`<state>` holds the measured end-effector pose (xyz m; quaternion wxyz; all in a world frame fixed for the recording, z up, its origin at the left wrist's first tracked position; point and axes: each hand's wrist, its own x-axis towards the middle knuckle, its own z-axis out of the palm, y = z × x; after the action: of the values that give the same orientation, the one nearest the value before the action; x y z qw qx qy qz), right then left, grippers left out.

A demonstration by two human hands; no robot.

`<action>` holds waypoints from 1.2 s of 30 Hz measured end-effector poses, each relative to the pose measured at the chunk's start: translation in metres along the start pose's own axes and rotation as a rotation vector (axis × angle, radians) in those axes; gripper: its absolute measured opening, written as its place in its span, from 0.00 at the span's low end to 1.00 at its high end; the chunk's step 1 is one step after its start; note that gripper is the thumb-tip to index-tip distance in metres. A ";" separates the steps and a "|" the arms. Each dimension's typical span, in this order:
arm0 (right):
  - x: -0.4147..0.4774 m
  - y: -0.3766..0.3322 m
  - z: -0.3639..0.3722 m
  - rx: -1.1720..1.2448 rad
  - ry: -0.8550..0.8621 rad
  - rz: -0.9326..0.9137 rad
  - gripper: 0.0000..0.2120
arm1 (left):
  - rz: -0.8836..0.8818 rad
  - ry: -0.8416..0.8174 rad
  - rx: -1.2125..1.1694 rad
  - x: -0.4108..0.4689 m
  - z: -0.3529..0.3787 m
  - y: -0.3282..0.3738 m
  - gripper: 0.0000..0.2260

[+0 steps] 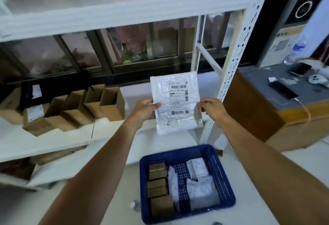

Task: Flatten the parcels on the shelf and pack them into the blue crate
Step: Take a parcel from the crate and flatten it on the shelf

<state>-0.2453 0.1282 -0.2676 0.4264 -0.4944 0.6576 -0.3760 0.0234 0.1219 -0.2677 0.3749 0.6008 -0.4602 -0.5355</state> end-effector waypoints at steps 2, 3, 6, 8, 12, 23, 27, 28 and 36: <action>0.001 0.019 0.000 0.011 0.000 0.053 0.09 | -0.041 0.008 0.015 0.002 0.009 -0.018 0.13; -0.002 0.033 0.001 0.015 -0.010 0.087 0.08 | -0.068 0.006 0.026 0.002 0.015 -0.031 0.12; -0.008 0.067 0.003 -0.004 -0.008 0.149 0.05 | -0.144 -0.008 0.033 -0.001 0.029 -0.059 0.08; -0.015 0.089 0.005 -0.012 -0.013 0.178 0.04 | -0.185 -0.019 0.045 -0.003 0.037 -0.077 0.08; -0.024 0.137 0.010 -0.035 -0.027 0.268 0.06 | -0.275 -0.098 0.086 -0.006 0.051 -0.113 0.12; -0.044 0.271 0.027 -0.112 -0.058 0.462 0.09 | -0.429 -0.231 -0.072 0.002 0.079 -0.210 0.17; -0.029 0.313 0.035 -0.160 -0.074 0.487 0.11 | -0.415 -0.222 0.028 0.018 0.088 -0.240 0.15; -0.020 0.326 0.040 -0.183 -0.084 0.487 0.10 | -0.408 -0.223 0.082 0.022 0.090 -0.251 0.13; 0.045 0.422 0.081 -0.498 -0.134 0.405 0.13 | -0.370 -0.185 0.419 0.046 0.130 -0.383 0.07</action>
<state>-0.3156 0.1750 -0.6913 0.4008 -0.4662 0.7849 -0.0776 -0.0473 0.1969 -0.6617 0.0951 0.6874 -0.4756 -0.5406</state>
